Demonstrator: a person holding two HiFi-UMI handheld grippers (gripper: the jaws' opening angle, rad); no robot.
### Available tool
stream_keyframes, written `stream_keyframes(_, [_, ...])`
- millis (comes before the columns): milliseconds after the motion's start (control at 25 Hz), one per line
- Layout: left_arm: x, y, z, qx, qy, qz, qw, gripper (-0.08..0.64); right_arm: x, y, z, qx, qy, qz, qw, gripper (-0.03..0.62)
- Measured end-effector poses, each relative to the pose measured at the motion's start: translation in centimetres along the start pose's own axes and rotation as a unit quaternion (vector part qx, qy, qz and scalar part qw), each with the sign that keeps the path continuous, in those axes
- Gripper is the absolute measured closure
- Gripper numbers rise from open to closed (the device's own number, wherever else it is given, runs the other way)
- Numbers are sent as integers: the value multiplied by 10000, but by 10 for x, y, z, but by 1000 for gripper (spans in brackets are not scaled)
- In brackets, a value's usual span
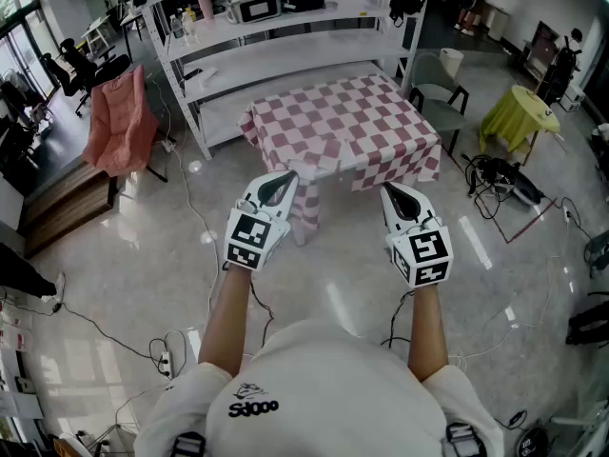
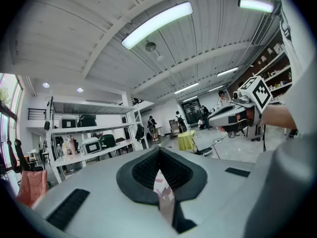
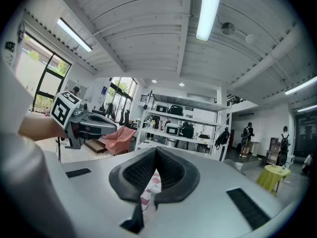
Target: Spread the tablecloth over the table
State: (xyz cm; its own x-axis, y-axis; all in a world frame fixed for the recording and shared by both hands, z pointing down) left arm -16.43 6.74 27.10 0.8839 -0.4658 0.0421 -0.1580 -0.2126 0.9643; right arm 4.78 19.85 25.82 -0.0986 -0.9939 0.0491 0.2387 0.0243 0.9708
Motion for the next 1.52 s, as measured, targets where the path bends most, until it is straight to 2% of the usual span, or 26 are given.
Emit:
stream_keyframes(160, [8,-3,-14,-23,-60,36,10000,537,-10,5,-15,206,-56,-64,9998,571])
stream_keyframes(280, [16,-1,-26,-63,-158,62,9998,537,-18,12,-26,351,-264,-136,9989,571])
stream_keyframes(560, [29,2,-55,-170,-353,200,9990,537,-28,33,-49,420,-568,47,9975,571])
stream_keyframes(840, [44,10,-59,-237,-434,366,9981,537,-17,44,-57,93,-794,36,9968,571])
stream_keyframes(1080, [68,37,-17,-392,-344,513,9973,537,35,51,-54,-31,-764,262,9967,571])
stream_keyframes(1280, [110,54,-3,-379,-165,529,9977,537,63,69,-78,-106,-599,388,9974,571])
stream_keyframes(1520, [158,83,60,-443,110,635,9969,537,144,74,-88,-220,-541,652,9962,571])
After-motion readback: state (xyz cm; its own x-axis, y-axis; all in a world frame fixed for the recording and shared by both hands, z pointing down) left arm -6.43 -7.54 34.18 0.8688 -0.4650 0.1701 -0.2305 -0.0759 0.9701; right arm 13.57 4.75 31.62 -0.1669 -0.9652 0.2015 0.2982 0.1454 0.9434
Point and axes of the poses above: the fingertips, and each gripper's own axes: x forward along the fingers, z to its left, y out of its underside, the point moved 8 cm from there along -x, backward along the fingers, and after that the axes turned 2 degrees about -z, right-handed, at the moved point
